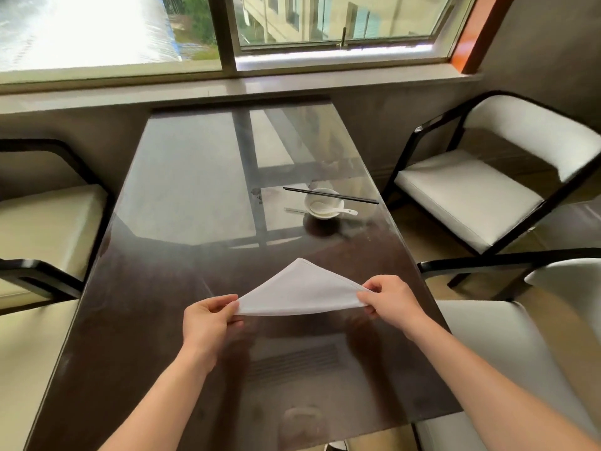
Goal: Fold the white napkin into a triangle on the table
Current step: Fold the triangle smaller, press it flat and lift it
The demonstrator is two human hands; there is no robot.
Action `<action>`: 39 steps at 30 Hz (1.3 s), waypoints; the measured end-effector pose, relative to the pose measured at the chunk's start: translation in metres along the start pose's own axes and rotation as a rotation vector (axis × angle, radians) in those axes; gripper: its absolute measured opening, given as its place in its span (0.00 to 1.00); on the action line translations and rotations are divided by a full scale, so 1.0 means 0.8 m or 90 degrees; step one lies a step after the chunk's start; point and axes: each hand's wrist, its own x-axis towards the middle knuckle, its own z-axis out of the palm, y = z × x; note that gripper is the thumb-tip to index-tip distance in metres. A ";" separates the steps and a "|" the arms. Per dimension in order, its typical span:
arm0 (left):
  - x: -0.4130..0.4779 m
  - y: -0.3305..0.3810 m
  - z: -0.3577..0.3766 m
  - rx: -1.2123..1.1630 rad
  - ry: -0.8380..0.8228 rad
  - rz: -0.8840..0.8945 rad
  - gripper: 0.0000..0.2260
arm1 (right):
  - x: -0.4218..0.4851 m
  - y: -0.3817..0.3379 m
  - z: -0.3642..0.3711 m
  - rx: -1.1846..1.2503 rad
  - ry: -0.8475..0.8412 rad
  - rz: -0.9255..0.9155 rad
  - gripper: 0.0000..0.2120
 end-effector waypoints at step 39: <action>0.084 0.025 0.158 0.401 -0.011 0.100 0.06 | 0.155 0.038 -0.040 0.001 0.091 0.092 0.05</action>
